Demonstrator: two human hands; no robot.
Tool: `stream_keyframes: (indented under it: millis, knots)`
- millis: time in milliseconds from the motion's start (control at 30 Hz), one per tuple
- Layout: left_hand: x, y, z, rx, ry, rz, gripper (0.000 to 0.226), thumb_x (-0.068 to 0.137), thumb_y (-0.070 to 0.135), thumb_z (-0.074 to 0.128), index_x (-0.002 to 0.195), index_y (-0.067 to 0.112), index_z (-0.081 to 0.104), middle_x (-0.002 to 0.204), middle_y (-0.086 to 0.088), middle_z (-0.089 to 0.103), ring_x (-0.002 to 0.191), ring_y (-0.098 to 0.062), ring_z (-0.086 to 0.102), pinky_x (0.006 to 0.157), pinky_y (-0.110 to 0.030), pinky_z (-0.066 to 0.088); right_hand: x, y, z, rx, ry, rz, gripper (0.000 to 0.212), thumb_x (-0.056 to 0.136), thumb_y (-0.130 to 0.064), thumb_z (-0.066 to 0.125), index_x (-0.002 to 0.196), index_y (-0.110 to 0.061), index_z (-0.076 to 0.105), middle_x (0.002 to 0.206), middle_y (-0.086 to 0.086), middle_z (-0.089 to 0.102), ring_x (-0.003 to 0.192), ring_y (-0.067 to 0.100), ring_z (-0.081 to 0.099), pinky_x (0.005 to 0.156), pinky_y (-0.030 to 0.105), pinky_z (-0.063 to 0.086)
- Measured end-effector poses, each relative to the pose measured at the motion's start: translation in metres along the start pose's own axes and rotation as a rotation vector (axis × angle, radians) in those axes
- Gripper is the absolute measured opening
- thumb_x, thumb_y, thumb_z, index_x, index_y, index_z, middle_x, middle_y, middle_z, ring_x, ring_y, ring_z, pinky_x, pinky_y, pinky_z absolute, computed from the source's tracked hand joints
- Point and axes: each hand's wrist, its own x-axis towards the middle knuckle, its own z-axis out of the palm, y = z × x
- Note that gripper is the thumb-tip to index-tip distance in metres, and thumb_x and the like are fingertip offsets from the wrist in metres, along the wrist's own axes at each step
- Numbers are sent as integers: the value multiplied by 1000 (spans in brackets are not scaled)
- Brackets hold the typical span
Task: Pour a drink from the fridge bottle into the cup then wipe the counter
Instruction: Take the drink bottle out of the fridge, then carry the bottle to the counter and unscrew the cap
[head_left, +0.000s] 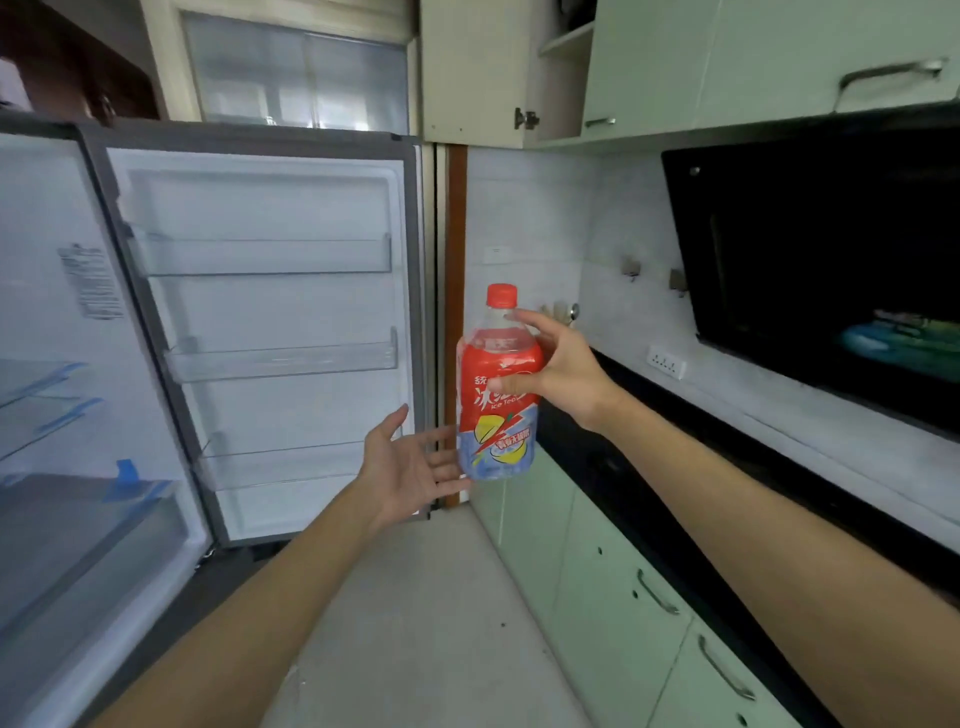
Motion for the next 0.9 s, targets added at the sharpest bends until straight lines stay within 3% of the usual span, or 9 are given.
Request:
stream_keyframes:
  millis: [133,233,333,500,600,700,900]
  knots:
    - [19,-27,42,18,-103,-86,75,95,60,40,137,-1,46,133,-31,57,122,-47,57,99,-59,47,-35,-3,-44,-67,116,39,91,59,-14,93,140,-20,51,125,4,66,107,22,69,88,47,59]
    - [29,-51,79,60,-166,-141,72,94,60,42,131,-2,50,132,-32,57,121,-48,57,107,-61,41,-67,-8,-79,-112,213,66,94,62,-9,91,144,-20,46,124,1,65,106,18,69,87,40,60]
    - [35,-78,117,84,-245,-206,72,94,59,42,131,-3,48,134,-34,55,123,-50,55,108,-62,39,-101,-14,-114,-163,291,90,90,65,-7,90,143,-21,46,119,-4,66,103,14,68,83,32,61]
    - [39,-130,180,144,-353,-299,67,95,56,44,123,-3,52,130,-33,57,119,-50,57,98,-61,45,-165,-23,-171,-243,428,113,89,67,-7,90,143,-19,46,120,0,65,106,16,67,86,36,60]
    - [36,-166,217,165,-413,-360,67,96,56,43,125,-3,53,130,-34,58,117,-50,58,89,-60,48,-209,-27,-201,-276,504,137,85,68,-5,89,141,-20,48,113,-5,66,101,11,69,81,30,60]
    - [30,-207,253,176,-471,-438,69,96,56,42,129,-4,51,131,-35,57,121,-50,56,93,-62,46,-256,-31,-231,-313,584,173,83,68,-4,89,140,-19,50,112,-6,67,98,6,69,75,24,59]
    - [3,-287,317,217,-549,-553,70,97,56,43,129,-5,52,128,-34,59,119,-49,57,97,-62,45,-347,-40,-277,-378,730,249,80,68,-7,89,138,-21,51,114,-4,67,101,13,69,77,26,60]
